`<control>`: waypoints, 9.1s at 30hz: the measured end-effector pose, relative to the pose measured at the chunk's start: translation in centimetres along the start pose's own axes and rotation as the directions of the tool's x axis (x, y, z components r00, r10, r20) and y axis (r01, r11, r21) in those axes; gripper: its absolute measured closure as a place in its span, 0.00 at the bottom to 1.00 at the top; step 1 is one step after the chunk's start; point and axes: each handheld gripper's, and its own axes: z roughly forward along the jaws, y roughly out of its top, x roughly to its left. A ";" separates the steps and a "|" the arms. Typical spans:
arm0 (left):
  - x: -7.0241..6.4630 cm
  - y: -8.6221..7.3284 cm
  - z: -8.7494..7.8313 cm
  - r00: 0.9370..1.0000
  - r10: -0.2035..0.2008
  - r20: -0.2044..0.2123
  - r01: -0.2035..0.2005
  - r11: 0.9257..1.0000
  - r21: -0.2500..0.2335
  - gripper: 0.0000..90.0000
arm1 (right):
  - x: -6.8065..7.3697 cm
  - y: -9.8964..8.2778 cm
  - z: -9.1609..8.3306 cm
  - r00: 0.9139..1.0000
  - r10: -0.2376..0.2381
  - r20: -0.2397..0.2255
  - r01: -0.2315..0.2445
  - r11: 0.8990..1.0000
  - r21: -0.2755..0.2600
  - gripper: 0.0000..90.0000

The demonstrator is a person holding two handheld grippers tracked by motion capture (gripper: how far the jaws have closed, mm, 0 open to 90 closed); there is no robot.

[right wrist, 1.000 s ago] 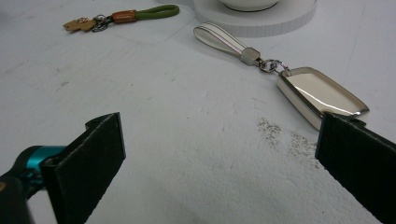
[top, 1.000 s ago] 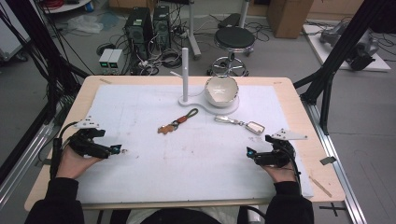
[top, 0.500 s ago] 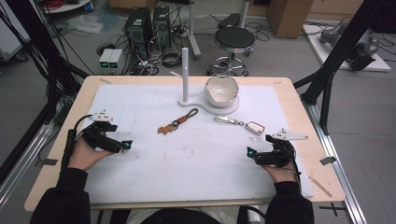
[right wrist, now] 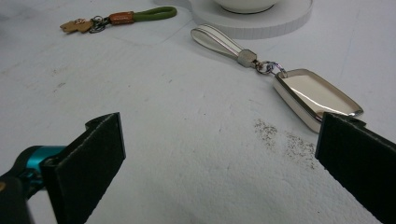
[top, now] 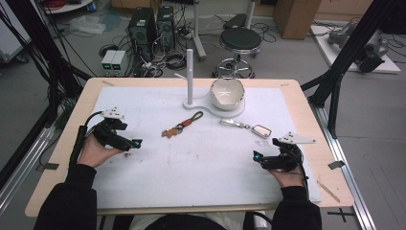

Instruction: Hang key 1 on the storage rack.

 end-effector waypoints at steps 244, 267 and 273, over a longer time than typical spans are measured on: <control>3.2 16.0 7.5 0.994 -0.056 0.098 0.055 0.998 0.015 0.29 | 0.5 -0.1 0.1 0.995 -0.065 0.071 0.062 0.997 0.049 0.01; 2.6 13.9 3.6 1.000 -0.026 0.006 0.027 0.997 -0.073 0.02 | 0.3 -0.1 0.2 0.996 -0.052 0.071 0.048 0.997 0.059 0.01; 2.3 13.1 2.9 1.000 -0.016 0.007 0.017 0.997 -0.081 0.02 | 0.3 -0.1 0.3 0.996 -0.059 0.074 0.054 0.996 0.067 0.01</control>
